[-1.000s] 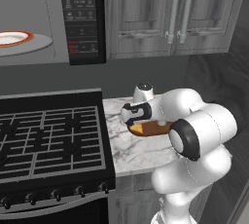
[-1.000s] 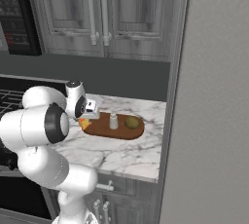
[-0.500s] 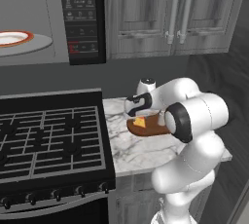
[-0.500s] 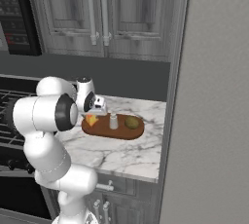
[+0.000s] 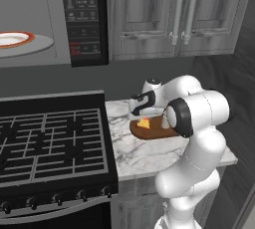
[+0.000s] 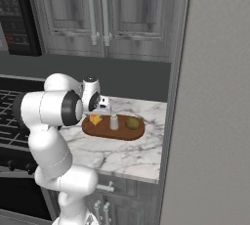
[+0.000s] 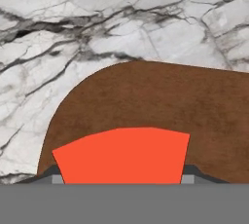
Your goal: Retrieve the reheated potato from the microwave, then place the potato, cheese, and condiment on the cutting board.
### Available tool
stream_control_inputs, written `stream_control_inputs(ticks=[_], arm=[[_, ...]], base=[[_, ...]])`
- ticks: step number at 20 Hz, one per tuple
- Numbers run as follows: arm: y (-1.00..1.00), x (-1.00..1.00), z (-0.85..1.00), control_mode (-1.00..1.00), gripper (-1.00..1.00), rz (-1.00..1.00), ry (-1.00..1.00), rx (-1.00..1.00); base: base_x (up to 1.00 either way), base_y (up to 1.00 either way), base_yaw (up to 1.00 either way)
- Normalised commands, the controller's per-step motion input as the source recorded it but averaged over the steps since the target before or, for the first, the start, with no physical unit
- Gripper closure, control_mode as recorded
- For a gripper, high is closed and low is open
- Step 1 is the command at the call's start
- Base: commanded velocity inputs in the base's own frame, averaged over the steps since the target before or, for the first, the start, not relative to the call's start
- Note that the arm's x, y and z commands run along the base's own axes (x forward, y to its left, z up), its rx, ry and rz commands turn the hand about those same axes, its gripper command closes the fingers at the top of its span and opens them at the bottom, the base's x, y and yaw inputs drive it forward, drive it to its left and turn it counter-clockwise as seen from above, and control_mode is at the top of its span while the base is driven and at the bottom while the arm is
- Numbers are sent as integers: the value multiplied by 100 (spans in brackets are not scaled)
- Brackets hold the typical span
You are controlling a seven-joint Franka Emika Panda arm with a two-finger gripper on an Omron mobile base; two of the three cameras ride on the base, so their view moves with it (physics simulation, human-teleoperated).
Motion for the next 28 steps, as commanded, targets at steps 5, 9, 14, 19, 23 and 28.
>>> stream_control_inputs(ticks=[5,9,14,19,23,28], arm=[[-6,15,-17,-100,100,0,0,2],[-6,-12,-21,-100,100,0,0,0],[0,-17,-16,-100,-100,0,1,0],[-3,-7,3,-100,-100,0,0,1],[-13,-9,10,-100,-100,0,2,7],[-9,-8,19,-100,-100,0,0,7]], base=[[0,0,0],[0,0,0],[0,0,0],[0,0,0],[0,0,0],[0,0,0]])
